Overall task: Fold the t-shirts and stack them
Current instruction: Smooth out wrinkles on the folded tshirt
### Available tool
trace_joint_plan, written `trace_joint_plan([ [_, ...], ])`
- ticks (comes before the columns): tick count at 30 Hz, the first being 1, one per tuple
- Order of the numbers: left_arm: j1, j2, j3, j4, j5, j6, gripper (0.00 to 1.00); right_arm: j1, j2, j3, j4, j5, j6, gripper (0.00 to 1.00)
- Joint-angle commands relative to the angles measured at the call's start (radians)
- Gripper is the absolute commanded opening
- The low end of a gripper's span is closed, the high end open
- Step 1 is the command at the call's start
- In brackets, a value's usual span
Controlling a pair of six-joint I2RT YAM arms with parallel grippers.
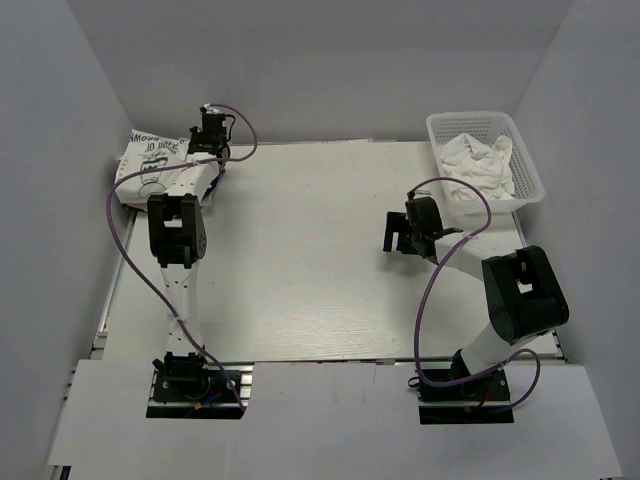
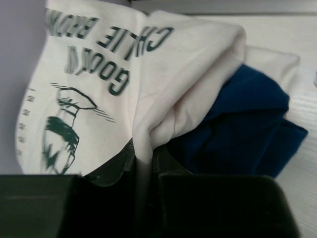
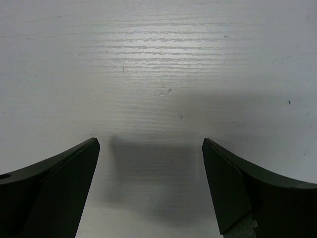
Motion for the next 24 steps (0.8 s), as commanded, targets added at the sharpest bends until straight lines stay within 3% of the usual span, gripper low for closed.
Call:
trace_joint_plan([
  [1,-0.020,-0.016,-0.078,0.009,0.069,0.030,0.23,0.001,-0.002,0.036,0.004,-0.005,0.005,0.90],
  [4,-0.041,0.025,-0.092,0.021,0.069,0.030,0.35,0.003,-0.001,0.039,0.004,-0.004,0.007,0.90],
  [6,-0.050,0.053,-0.075,0.001,0.022,0.030,0.36,0.004,-0.002,0.041,-0.027,-0.001,0.007,0.90],
  [10,-0.050,0.074,-0.032,-0.043,0.001,-0.004,0.50,0.003,-0.013,0.035,-0.025,0.001,0.007,0.90],
  [14,-0.050,0.013,0.026,-0.078,0.050,-0.044,0.70,0.001,-0.018,0.035,-0.031,0.001,0.007,0.90],
  [16,-0.050,-0.047,0.043,-0.092,0.051,-0.059,0.75,0.003,-0.022,0.035,-0.031,-0.007,0.007,0.90],
  [20,-0.050,-0.165,0.094,-0.170,0.069,-0.117,0.98,0.003,-0.047,0.026,-0.027,-0.042,0.007,0.90],
  [24,-0.050,-0.317,0.106,-0.251,0.178,-0.208,1.00,0.004,-0.105,0.018,-0.022,-0.077,0.010,0.90],
])
